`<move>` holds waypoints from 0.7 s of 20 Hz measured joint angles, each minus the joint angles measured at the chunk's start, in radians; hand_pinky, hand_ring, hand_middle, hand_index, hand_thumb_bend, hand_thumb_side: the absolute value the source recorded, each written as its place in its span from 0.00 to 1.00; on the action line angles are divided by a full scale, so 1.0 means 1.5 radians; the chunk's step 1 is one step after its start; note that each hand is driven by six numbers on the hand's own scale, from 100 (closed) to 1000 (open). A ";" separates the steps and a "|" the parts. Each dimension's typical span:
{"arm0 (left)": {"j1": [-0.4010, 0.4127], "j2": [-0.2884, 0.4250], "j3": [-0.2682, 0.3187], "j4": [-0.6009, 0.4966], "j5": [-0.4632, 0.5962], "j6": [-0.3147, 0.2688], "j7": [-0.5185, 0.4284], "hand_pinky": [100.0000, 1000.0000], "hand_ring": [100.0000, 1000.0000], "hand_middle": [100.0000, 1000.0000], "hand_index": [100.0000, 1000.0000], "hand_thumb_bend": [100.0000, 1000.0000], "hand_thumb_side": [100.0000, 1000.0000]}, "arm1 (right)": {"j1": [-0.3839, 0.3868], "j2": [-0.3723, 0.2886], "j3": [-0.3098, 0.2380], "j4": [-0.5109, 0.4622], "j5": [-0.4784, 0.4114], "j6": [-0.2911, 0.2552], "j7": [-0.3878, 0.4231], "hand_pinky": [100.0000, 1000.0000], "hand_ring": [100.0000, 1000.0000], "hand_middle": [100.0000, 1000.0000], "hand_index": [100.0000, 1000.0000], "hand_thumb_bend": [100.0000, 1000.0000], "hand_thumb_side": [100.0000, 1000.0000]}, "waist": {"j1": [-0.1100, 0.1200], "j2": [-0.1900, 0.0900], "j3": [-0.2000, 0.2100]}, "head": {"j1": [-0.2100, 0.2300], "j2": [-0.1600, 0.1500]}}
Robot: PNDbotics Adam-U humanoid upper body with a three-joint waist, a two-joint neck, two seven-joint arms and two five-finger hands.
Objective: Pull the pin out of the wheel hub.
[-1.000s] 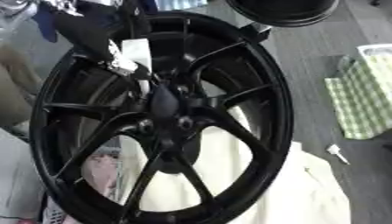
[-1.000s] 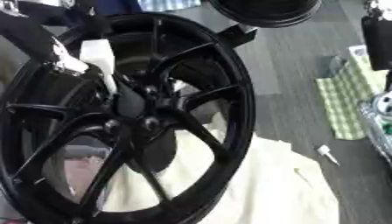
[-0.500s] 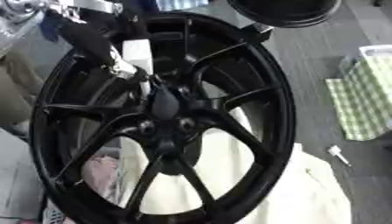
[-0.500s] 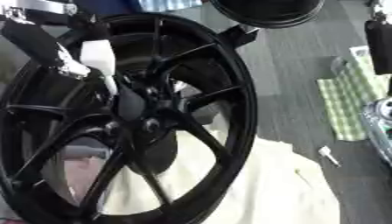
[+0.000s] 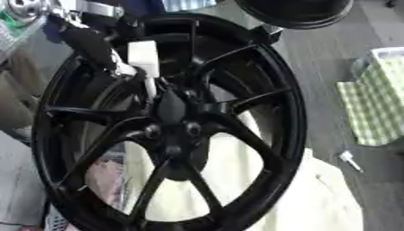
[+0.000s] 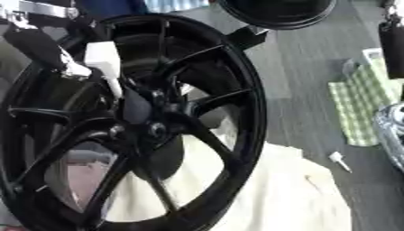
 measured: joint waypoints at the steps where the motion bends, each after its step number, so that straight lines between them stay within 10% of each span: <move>1: 0.000 0.000 0.000 0.000 0.000 0.001 0.000 0.78 0.73 0.55 0.74 0.25 0.34 | 0.000 0.000 0.000 0.000 0.000 0.000 0.000 0.47 0.50 0.50 0.69 0.00 0.51 | 0.000 0.000 0.000 | 0.000 0.000; 14: 0.002 -0.006 0.008 0.000 -0.011 0.015 0.003 0.69 0.60 0.41 0.58 0.14 0.10 | 0.000 0.005 0.000 0.000 0.000 -0.002 -0.002 0.47 0.50 0.50 0.69 0.00 0.51 | -0.003 0.000 -0.002 | 0.004 -0.003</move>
